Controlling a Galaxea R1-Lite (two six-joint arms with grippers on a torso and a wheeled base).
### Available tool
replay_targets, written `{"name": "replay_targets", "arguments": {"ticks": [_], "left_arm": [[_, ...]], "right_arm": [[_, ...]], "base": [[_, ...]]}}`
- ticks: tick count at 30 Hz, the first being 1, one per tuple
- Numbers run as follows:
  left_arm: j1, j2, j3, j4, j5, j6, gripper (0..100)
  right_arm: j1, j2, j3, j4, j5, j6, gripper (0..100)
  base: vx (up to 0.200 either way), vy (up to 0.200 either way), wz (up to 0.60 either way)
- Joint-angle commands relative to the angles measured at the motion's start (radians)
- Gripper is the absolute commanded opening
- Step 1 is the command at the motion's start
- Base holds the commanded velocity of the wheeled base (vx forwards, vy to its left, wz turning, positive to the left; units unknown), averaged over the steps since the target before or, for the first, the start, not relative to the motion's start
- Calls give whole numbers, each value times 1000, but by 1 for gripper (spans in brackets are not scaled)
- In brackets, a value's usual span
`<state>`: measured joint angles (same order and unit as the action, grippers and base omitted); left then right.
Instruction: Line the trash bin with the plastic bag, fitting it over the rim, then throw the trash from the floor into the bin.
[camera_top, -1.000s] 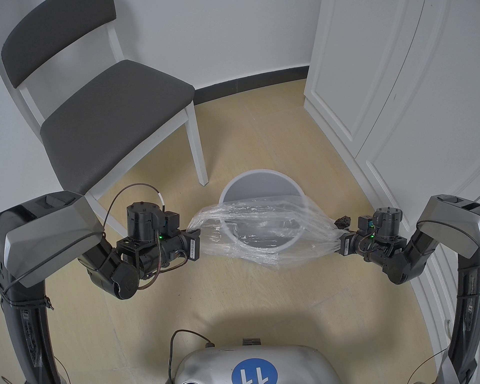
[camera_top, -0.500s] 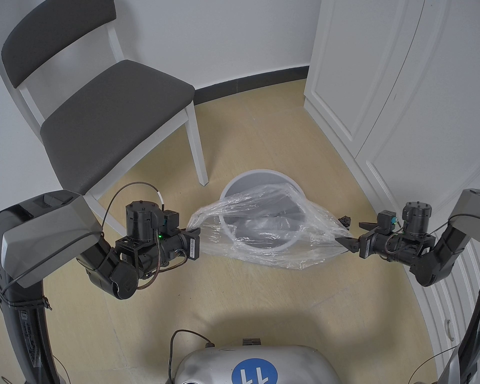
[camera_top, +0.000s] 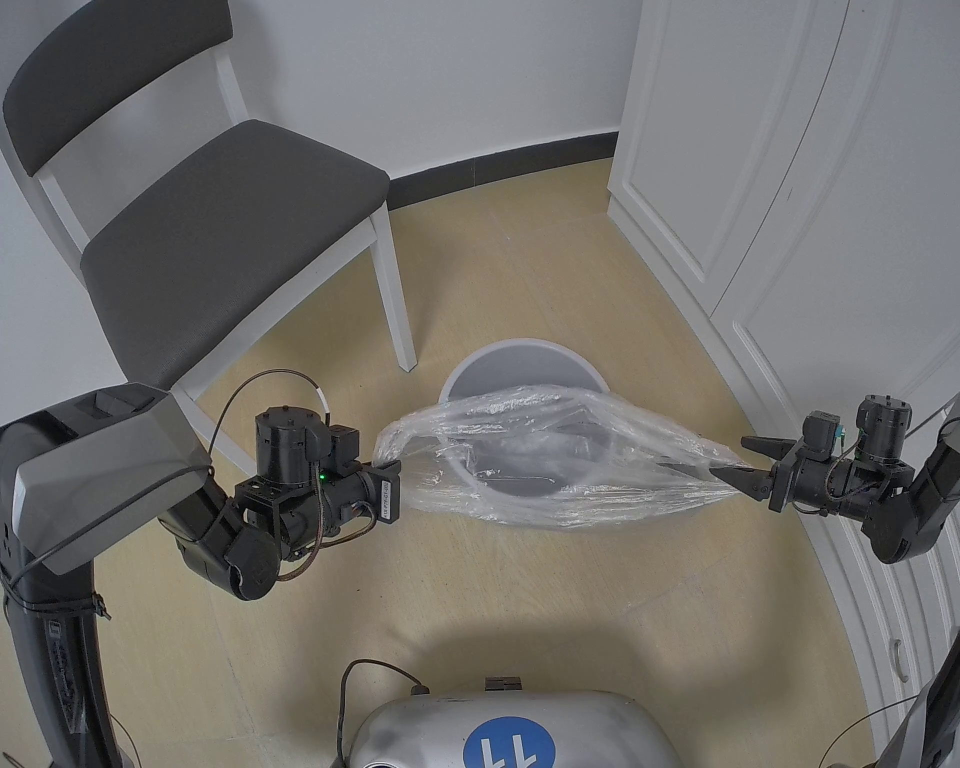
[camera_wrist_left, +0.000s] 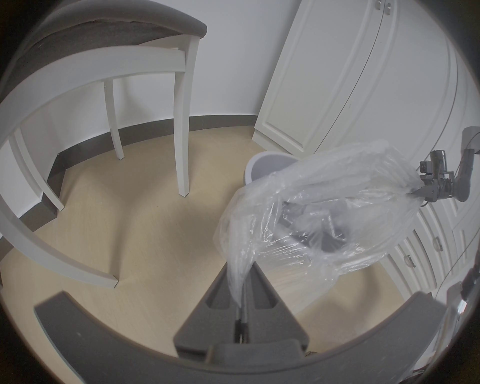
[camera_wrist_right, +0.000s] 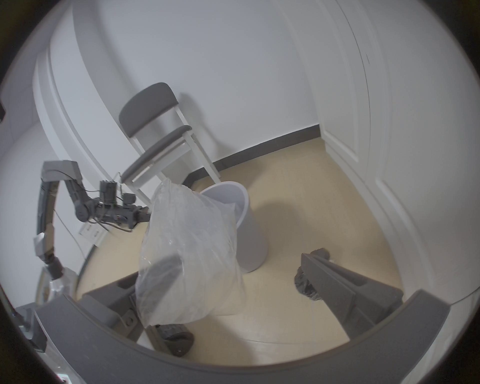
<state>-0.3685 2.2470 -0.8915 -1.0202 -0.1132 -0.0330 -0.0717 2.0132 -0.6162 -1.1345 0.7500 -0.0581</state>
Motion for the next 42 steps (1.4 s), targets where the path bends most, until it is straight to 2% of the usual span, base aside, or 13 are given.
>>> {"name": "replay_targets", "arguments": {"ticks": [1, 7, 10, 15, 17, 20, 28, 30, 32, 34, 37, 42], "left_arm": [[17, 48, -6, -9, 0, -2, 0], [39, 71, -9, -29, 1, -4, 0], [46, 78, -21, -29, 0, -4, 0], [48, 82, -24, -29, 0, -15, 0], [48, 82, -24, -27, 0, -16, 0], [43, 77, -23, -27, 0, -18, 0], [2, 51, -24, -29, 1, -18, 0], [-18, 39, -21, -29, 1, -24, 0], [-41, 23, -21, -31, 3, -53, 0], [-50, 14, -23, -31, 4, -67, 0], [-56, 2, -24, -31, 6, -71, 0], [-69, -4, -29, -27, 58, -71, 0]], "right_arm": [[-96, 154, -45, -31, 132, 55, 100], [-123, 266, -53, -169, 164, 118, 100], [-128, 311, -47, -288, 177, 213, 100], [-163, 343, -36, -436, 272, 357, 100], [-174, 351, -34, -436, 293, 425, 100], [-172, 329, -33, -436, 293, 435, 100], [-91, 121, 50, -436, 267, 435, 100], [-43, 30, 93, -436, 224, 440, 100], [35, -37, 136, -436, 149, 439, 100], [90, -57, 158, -436, 114, 432, 100], [173, -40, 147, -436, 107, 416, 100], [224, 18, 24, -436, 109, 416, 100]], "base": [[0, 0, 0], [0, 0, 0], [0, 0, 0], [0, 0, 0], [0, 0, 0], [0, 0, 0], [0, 0, 0], [0, 0, 0], [0, 0, 0], [0, 0, 0], [0, 0, 0], [0, 0, 0]]}}
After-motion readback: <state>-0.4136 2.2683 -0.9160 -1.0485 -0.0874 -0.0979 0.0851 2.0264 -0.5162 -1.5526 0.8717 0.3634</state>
